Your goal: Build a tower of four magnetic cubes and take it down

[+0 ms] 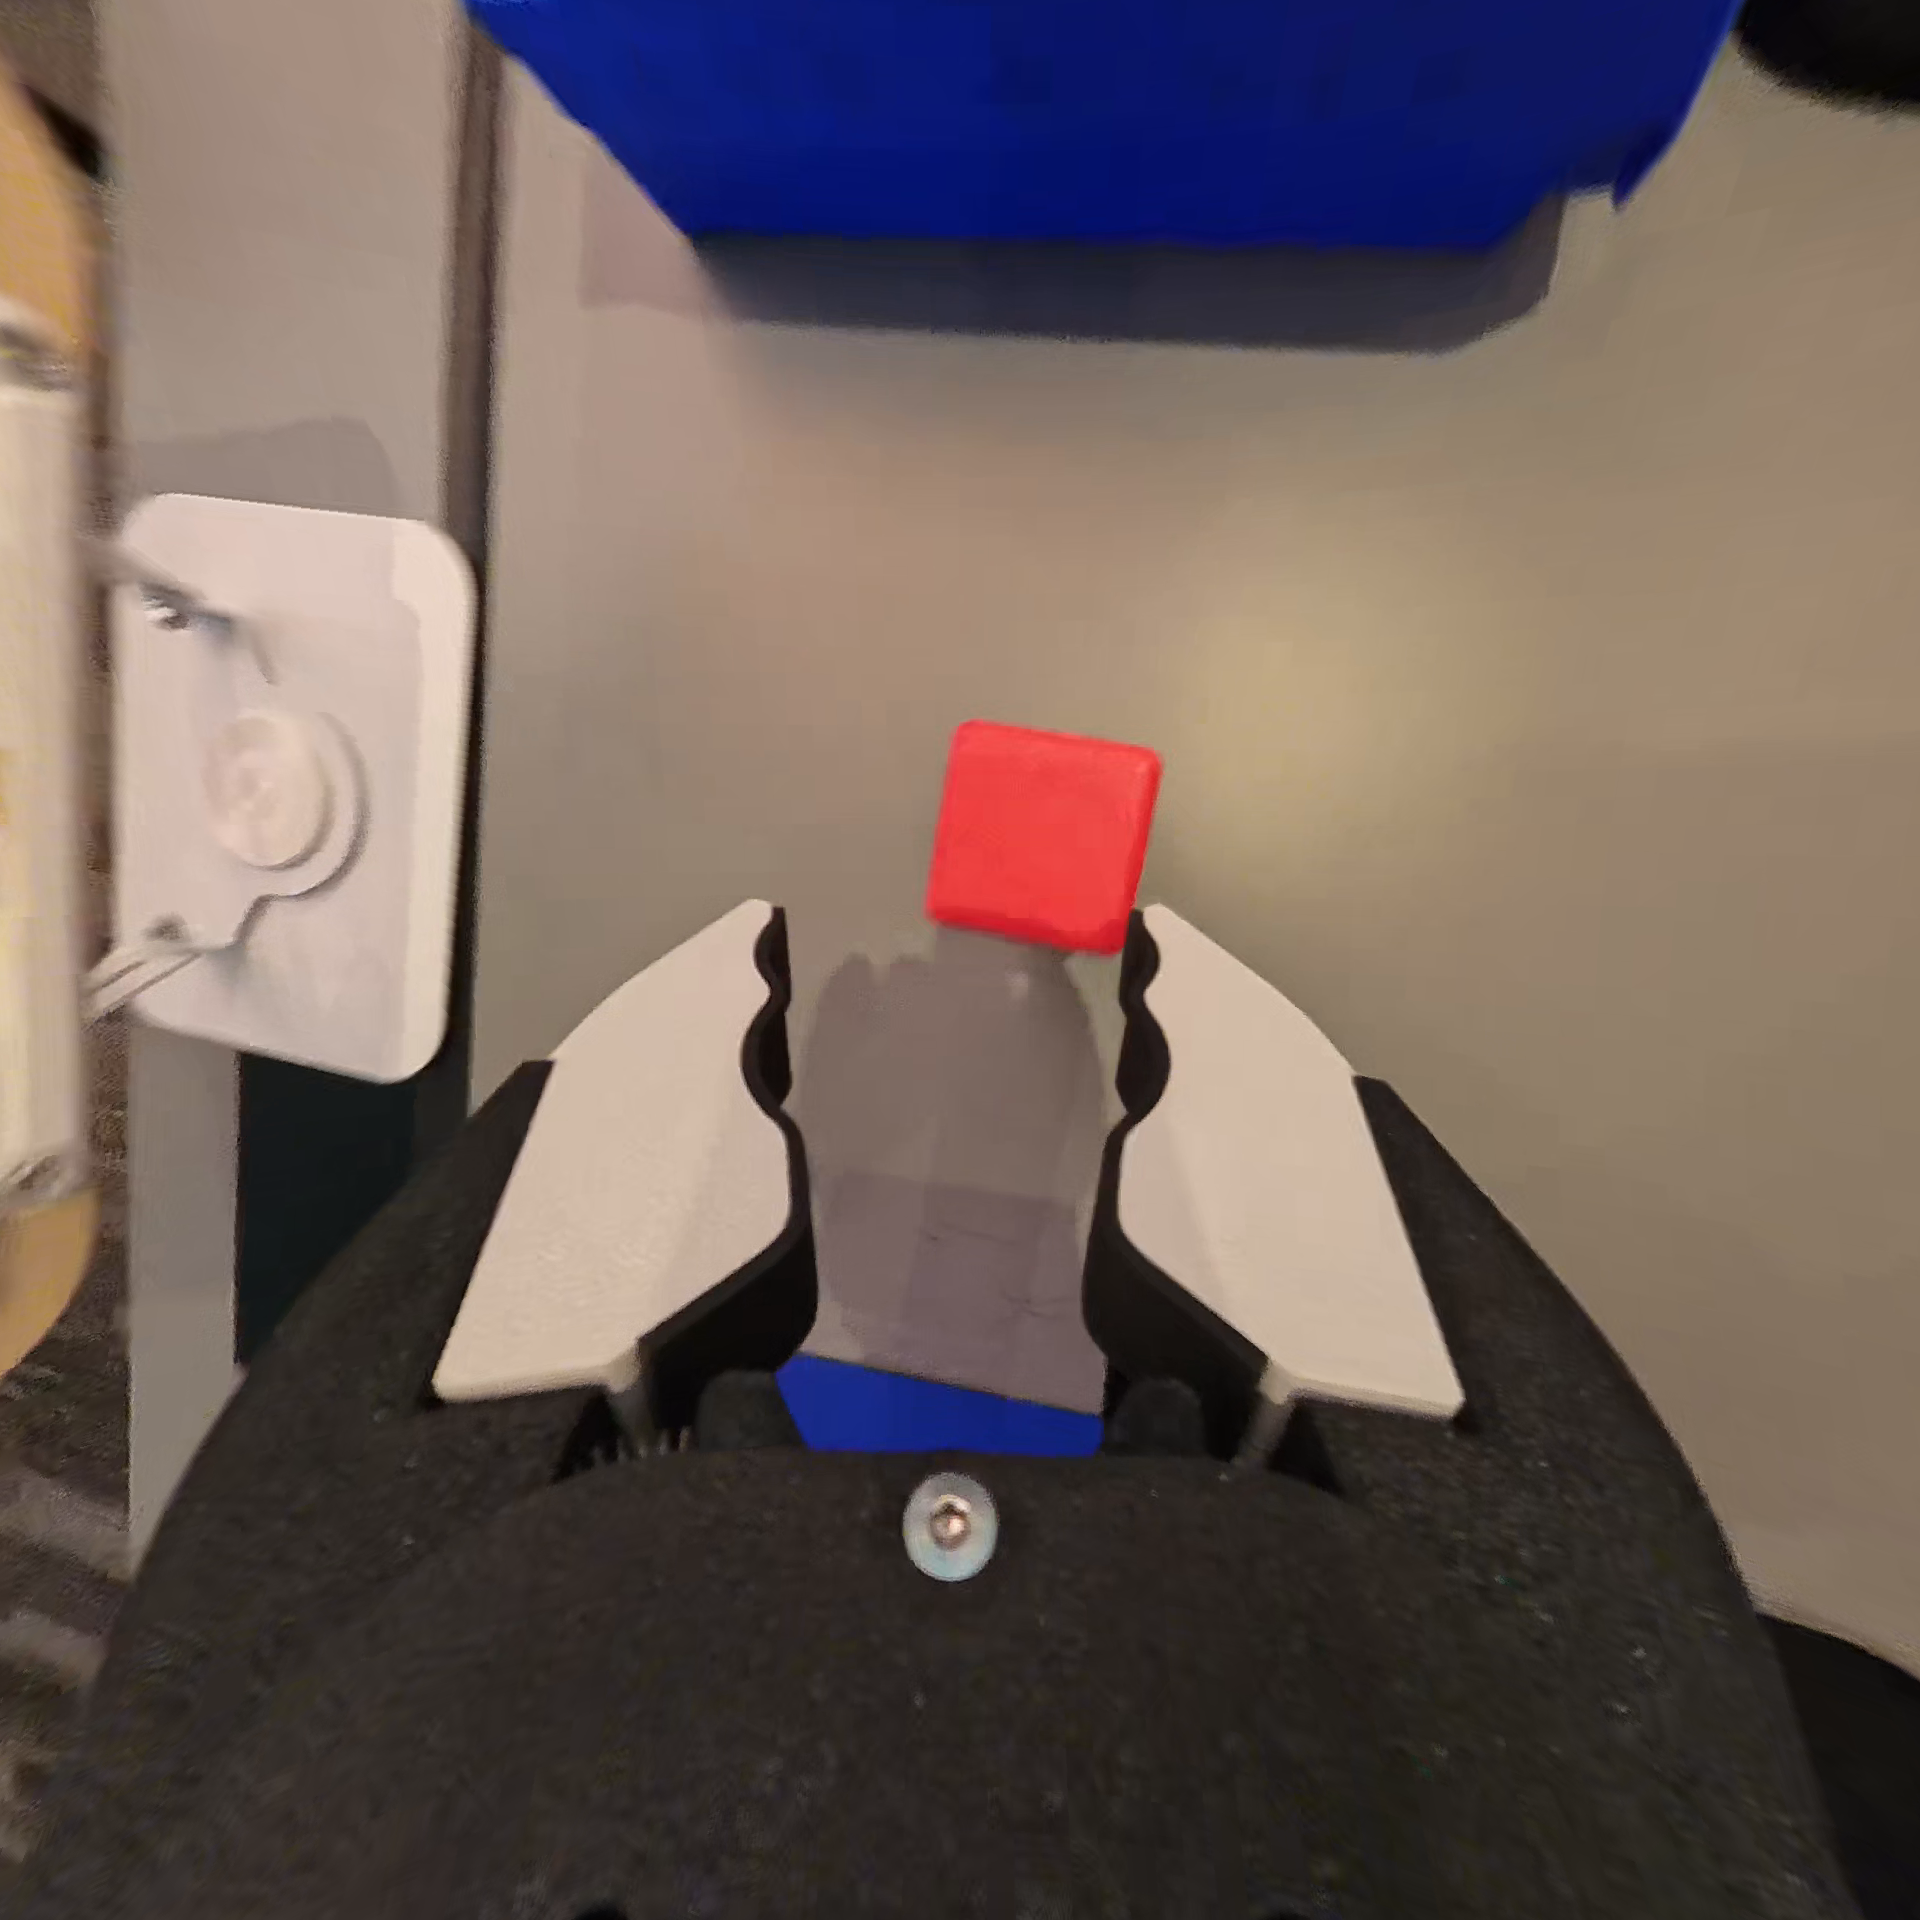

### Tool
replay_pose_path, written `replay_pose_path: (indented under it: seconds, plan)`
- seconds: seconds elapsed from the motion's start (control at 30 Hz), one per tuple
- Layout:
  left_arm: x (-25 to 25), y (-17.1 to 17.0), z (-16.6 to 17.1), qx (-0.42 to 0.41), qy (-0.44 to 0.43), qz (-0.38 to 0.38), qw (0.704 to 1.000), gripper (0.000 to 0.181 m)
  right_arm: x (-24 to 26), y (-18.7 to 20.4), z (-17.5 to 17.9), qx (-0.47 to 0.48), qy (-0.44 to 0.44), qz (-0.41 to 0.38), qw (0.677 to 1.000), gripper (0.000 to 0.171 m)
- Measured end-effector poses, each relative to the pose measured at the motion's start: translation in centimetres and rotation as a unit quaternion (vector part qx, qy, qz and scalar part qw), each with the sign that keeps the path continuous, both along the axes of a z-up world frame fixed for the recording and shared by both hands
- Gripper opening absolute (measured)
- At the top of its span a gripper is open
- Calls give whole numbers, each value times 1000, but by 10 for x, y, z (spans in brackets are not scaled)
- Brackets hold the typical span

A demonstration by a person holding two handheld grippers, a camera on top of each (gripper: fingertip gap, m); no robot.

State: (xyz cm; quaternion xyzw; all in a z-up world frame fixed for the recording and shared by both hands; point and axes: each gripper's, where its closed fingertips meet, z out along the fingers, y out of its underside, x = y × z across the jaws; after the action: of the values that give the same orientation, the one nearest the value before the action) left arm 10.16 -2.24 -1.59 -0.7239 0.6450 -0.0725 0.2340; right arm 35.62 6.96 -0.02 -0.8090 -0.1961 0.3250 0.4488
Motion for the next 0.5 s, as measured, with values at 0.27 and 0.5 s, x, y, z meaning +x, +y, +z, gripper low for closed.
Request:
replay_pose_path:
  seconds: [0.27,0.5]
  plan:
    - [-184,73,32,29,-7,231,972,61,-4,0,-6,-6,-21,0,1000,66]
    - [-317,81,-59,-39,115,345,931,59,-5,1,-12,-11,-39,-2,999,66]
